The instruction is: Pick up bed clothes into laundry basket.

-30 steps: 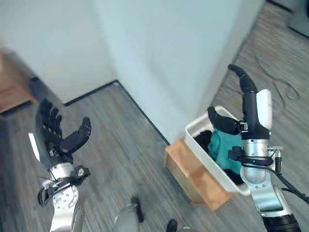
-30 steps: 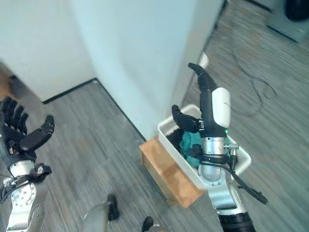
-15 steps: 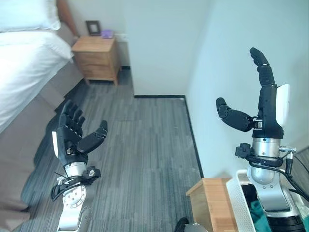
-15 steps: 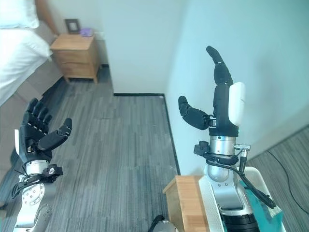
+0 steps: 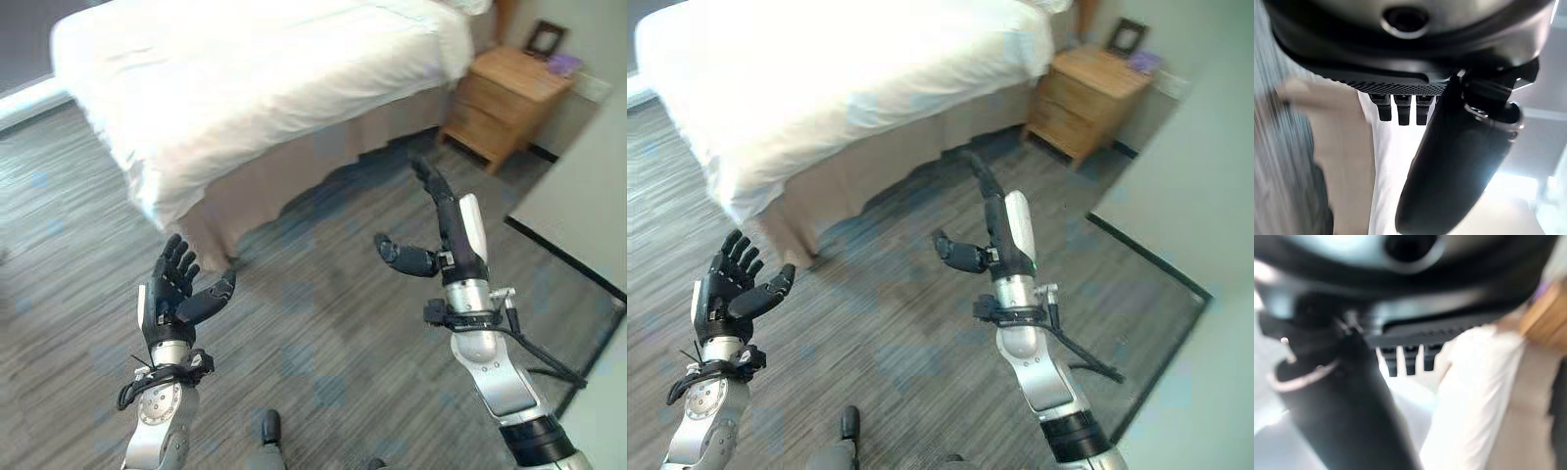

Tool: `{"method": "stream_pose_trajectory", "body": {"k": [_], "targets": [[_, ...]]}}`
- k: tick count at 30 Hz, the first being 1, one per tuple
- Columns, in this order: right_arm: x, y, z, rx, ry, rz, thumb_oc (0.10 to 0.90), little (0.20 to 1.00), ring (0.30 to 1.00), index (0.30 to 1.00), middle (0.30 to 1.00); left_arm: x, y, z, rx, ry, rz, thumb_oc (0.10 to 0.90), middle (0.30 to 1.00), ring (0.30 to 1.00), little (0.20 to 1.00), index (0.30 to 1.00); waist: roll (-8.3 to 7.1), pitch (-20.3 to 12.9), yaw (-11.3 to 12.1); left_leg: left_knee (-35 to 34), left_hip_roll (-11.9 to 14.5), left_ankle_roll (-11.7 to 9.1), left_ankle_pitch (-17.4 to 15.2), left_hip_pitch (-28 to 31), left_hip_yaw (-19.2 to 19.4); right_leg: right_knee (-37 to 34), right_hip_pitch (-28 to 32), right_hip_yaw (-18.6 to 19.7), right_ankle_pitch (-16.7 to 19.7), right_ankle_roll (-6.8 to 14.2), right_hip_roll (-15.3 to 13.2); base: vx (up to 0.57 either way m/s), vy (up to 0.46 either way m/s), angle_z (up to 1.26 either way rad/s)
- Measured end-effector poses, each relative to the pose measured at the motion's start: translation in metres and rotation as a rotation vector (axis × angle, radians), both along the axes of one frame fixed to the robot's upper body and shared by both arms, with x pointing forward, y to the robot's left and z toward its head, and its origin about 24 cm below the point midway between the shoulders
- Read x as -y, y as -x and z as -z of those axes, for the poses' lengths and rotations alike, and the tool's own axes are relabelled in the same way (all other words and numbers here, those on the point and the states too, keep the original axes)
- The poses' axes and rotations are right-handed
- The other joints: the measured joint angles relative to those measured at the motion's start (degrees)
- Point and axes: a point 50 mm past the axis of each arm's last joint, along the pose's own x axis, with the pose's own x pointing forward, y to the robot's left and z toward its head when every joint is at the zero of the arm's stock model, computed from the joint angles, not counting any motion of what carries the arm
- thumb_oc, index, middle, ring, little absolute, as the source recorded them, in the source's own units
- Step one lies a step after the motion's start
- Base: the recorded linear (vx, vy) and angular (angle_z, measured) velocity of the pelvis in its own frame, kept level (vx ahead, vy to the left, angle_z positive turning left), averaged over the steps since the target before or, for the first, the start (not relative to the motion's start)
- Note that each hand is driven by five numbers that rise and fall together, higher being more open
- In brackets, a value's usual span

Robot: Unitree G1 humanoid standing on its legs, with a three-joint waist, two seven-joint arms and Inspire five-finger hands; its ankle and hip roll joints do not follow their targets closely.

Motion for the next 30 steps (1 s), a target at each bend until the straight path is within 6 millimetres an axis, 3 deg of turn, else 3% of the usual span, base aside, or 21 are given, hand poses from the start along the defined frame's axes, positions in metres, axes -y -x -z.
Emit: {"method": "stream_pose_trajectory", "body": {"k": [2,3,4,5,6,7,8,9,10,11,13,14,15,16,17,18,19,20,22,25,30], "targets": [[0.0,0.0,0.004,-0.022,0.001,-0.014,0.8,0.9,0.9,0.9,0.9,0.003,0.003,0.005,-0.022,0.009,0.004,0.8,0.9,0.9,0.9,0.9,0.42,0.2,0.0,0.1,-2.5,1.9,1.7,-1.9,4.4,-0.1,2.2,-6.0,0.0,0.0,-0.1,-0.25,0.008,1.41],[0.0,0.0,0.006,-0.038,-0.009,-0.019,0.8,0.9,0.9,0.9,0.9,0.004,0.002,0.005,-0.022,0.011,0.008,0.8,0.9,0.9,0.9,0.9,0.5,0.5,-0.7,-0.6,-1.6,6.9,-1.7,-1.9,12.3,0.9,2.5,-8.6,-0.3,-0.3,-0.4,-0.18,-0.015,1.39],[0.001,0.0,0.008,-0.048,-0.017,-0.021,0.8,0.9,0.9,0.9,0.9,0.004,0.001,0.005,-0.022,0.011,0.01,0.8,0.9,0.9,0.9,0.9,0.19,1.1,-0.9,-0.6,-1.4,10.0,-4.3,-1.5,16.5,2.4,2.3,-9.5,-0.5,-0.7,-0.9,-0.11,-0.036,1.39],[0.003,-0.001,0.012,-0.081,-0.041,-0.025,0.8,0.9,0.9,0.9,0.9,0.007,-0.002,0.005,-0.03,0.018,0.022,0.8,0.9,0.9,0.9,0.9,0.62,2.1,-2.3,-0.1,-0.2,15.1,-11.8,-0.2,25.8,10.9,-1.2,-11.8,-1.2,-1.4,-2.8,-0.1,-0.036,1.2],[0.005,-0.003,0.012,-0.105,-0.071,-0.04,0.8,0.9,0.9,0.9,0.9,0.008,-0.002,0.004,-0.024,0.014,0.032,0.8,0.9,0.9,0.9,0.9,2.62,2.9,-2.9,0.1,1.9,15.8,-13.6,0.3,29.8,18.0,-5.2,-12.8,-6.5,-1.6,-2.8,-0.07,-0.017,1.15],[0.007,-0.004,0.011,-0.121,-0.104,-0.064,0.8,0.9,0.9,0.9,0.9,0.005,-0.004,-0.002,-0.006,-0.002,0.032,0.8,0.9,0.9,0.9,0.9,4.18,3.6,-2.6,1.8,4.1,13.4,-9.3,-0.1,29.7,19.0,-8.5,-12.6,-8.5,-3.8,-1.2,0.1,0.027,0.78],[0.008,-0.003,0.015,-0.154,-0.159,-0.079,0.8,0.9,0.9,0.9,0.9,-0.002,-0.007,-0.008,0.012,-0.035,0.027,0.8,0.9,0.9,0.9,0.9,2.91,3.5,-2.6,3.3,4.3,0.7,-5.2,-1.0,29.9,18.1,-10.0,-11.3,-5.4,-4.3,-0.4,0.12,0.041,1.04],[0.013,0.0,0.023,-0.183,-0.197,-0.067,0.8,0.9,0.9,0.9,0.9,-0.002,-0.011,-0.007,0.007,-0.04,0.036,0.8,0.9,0.9,0.9,0.9,1.76,2.8,-4.1,3.0,4.5,0.0,-5.8,0.0,32.0,16.9,-8.5,-14.5,-5.9,-3.2,-2.4,0.24,0.105,1.52],[0.02,0.004,0.035,-0.248,-0.279,-0.044,0.8,0.9,0.9,0.9,0.9,-0.001,-0.018,-0.01,0.012,-0.051,0.056,0.8,0.9,0.9,0.9,0.9,-1.9,1.3,-4.7,9.7,5.1,1.4,-8.7,-0.6,35.1,14.9,-7.0,-18.6,-5.3,-2.6,-4.5,0.15,0.127,1.42],[0.026,0.006,0.039,-0.285,-0.308,-0.045,0.8,0.9,0.9,0.9,0.9,-0.001,-0.017,-0.01,0.004,-0.076,0.068,0.8,0.9,0.9,0.9,0.9,-3.0,0.1,-3.7,13.6,5.6,1.7,-9.2,-0.1,33.8,11.6,-5.0,-19.5,-3.9,-1.9,-4.3,0.2,0.16,0.96],[0.049,0.01,0.041,-0.299,-0.332,0.01,0.8,0.9,0.9,0.9,0.9,0.01,-0.02,-0.006,-0.025,-0.127,0.126,0.8,0.9,0.9,0.9,0.9,-1.99,0.1,-4.4,11.1,4.3,2.1,-7.3,3.8,29.5,10.3,-1.4,-22.7,-3.0,-0.8,-3.5,0.09,0.128,1.03],[0.065,0.013,0.05,-0.327,-0.363,0.075,0.8,0.9,0.9,0.9,0.9,0.023,-0.024,-0.003,-0.045,-0.133,0.172,0.8,0.9,0.9,0.9,0.9,0.0,1.2,-4.8,7.9,4.4,3.5,-6.4,6.2,26.7,20.2,-2.7,-24.2,-3.0,-0.8,-4.4,0.04,0.112,1.64],[0.075,0.019,0.061,-0.368,-0.373,0.121,0.8,0.9,0.9,0.9,0.9,0.033,-0.025,0.0,-0.053,-0.133,0.204,0.8,0.9,0.9,0.9,0.9,2.37,1.3,-5.8,4.3,6.0,4.8,-4.4,8.1,24.8,37.4,-10.3,-22.0,-3.6,-2.0,-7.1,0.05,0.079,1.34],[0.077,0.021,0.062,-0.375,-0.37,0.123,0.8,0.9,0.9,0.9,0.9,0.037,-0.026,-0.002,-0.04,-0.135,0.206,0.8,0.9,0.9,0.9,0.9,2.66,0.9,-6.3,3.4,6.7,5.2,-4.0,7.7,24.3,38.1,-13.9,-18.9,-5.3,-1.0,-6.5,0.1,0.07,1.27],[0.076,0.022,0.061,-0.361,-0.372,0.116,0.8,0.9,0.9,0.9,0.9,0.037,-0.032,-0.009,-0.006,-0.154,0.202,0.8,0.9,0.9,0.9,0.9,2.32,0.7,-7.3,2.1,6.8,5.2,-3.2,6.8,23.3,28.5,-18.6,-11.5,-5.4,0.3,-5.3,0.04,0.042,1.13],[0.073,0.022,0.061,-0.355,-0.391,0.11,0.8,0.9,0.9,0.9,0.9,0.035,-0.037,-0.013,0.005,-0.166,0.198,0.8,0.9,0.9,0.9,0.9,1.2,0.6,-7.9,0.8,6.3,4.2,-2.7,6.8,21.4,18.7,-20.2,-6.1,-1.5,-0.4,-5.8,0.03,-0.063,1.19],[0.07,0.023,0.067,-0.369,-0.417,0.113,0.8,0.9,0.9,0.9,0.9,0.03,-0.039,-0.017,0.006,-0.199,0.202,0.8,0.9,0.9,0.9,0.9,-1.21,0.4,-7.9,0.3,5.1,2.2,-2.8,7.6,20.1,10.3,-20.0,-6.3,10.7,0.9,-7.4,0.01,-0.137,0.77],[0.07,0.023,0.074,-0.396,-0.433,0.127,0.8,0.9,0.9,0.9,0.9,0.031,-0.036,-0.011,-0.021,-0.197,0.203,0.8,0.9,0.9,0.9,0.9,-0.16,0.3,-7.3,0.3,7.8,0.7,-2.4,8.3,19.5,8.4,-17.2,-7.7,10.9,-0.2,-4.7,0.03,-0.135,0.3],[0.069,0.023,0.079,-0.409,-0.45,0.14,0.8,0.9,0.9,0.9,0.9,0.029,-0.03,-0.004,-0.05,-0.209,0.201,0.8,0.9,0.9,0.9,0.9,-0.49,0.3,-6.1,0.8,9.7,-0.7,-2.7,9.3,20.5,6.3,-14.3,-8.2,10.5,-1.2,-2.8,0.05,-0.06,-0.01],[0.075,0.019,0.071,-0.377,-0.44,0.154,0.8,0.9,0.9,0.9,0.9,0.029,-0.025,0.003,-0.075,-0.2,0.204,0.8,0.9,0.9,0.9,0.9,-0.53,0.1,-6.4,-0.1,8.6,-2.0,-2.2,11.0,23.2,4.5,-11.5,-9.3,10.3,-1.4,-1.7,0.09,-0.016,0.03],[0.074,0.025,0.081,-0.408,-0.456,0.173,0.8,0.9,0.9,0.9,0.9,0.023,-0.017,0.011,-0.119,-0.2,0.18,0.8,0.9,0.9,0.9,0.9,-5.22,-2.8,-5.7,4.4,7.9,-4.9,-4.4,11.9,22.3,1.1,-6.7,-10.6,10.4,-1.4,-2.8,0.05,-0.007,0.09]]}}
